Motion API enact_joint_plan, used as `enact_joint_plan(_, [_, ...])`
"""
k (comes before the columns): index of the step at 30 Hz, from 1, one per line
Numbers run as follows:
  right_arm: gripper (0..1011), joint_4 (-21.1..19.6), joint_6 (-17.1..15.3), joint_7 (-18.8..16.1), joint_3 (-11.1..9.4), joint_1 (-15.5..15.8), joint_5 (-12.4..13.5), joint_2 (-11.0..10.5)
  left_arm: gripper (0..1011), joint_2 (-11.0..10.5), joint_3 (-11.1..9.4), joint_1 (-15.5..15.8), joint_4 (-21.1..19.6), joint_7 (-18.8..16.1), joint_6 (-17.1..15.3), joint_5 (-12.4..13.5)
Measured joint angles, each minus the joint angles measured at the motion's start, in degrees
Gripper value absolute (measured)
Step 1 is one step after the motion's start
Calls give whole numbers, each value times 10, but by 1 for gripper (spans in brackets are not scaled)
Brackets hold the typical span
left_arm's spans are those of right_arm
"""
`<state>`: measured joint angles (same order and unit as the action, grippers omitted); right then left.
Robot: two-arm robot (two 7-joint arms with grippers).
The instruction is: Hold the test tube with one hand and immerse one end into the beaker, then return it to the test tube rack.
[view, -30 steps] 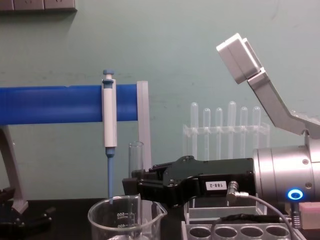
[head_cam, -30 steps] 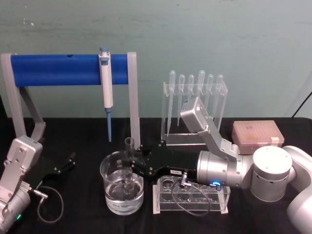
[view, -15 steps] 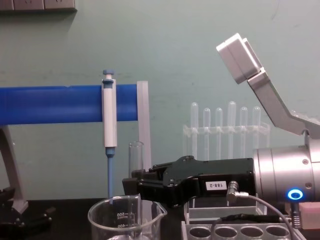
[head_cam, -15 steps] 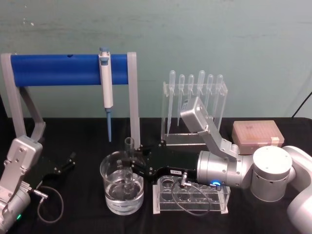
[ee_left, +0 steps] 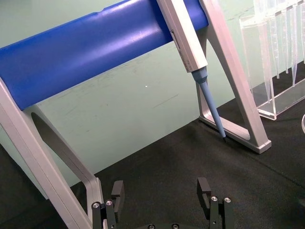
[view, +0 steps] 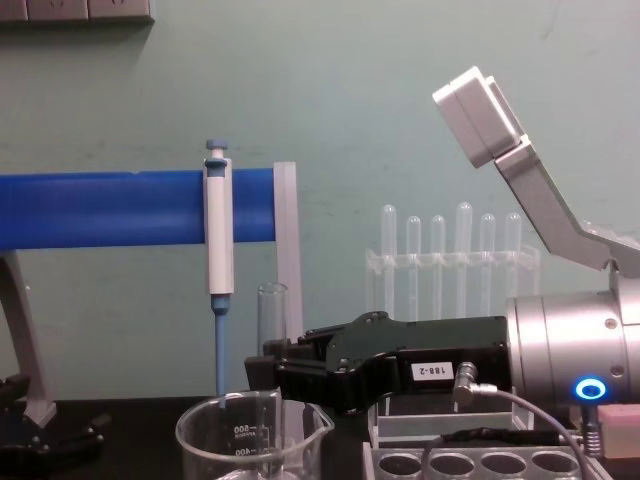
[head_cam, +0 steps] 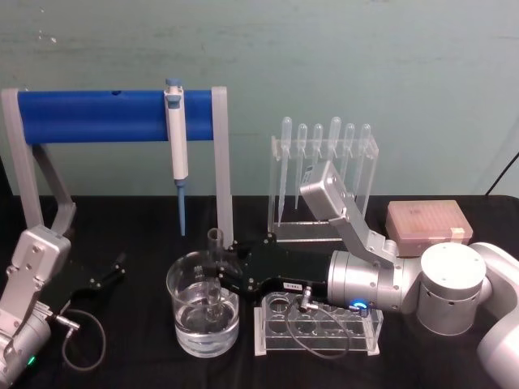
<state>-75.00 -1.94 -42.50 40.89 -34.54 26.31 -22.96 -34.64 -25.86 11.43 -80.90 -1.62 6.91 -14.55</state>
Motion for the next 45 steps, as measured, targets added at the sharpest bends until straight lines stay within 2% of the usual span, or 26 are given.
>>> enact_joint_plan(45, [224, 0, 0, 0, 0, 0, 0, 0, 1000, 0, 0, 0, 0, 0, 0, 0])
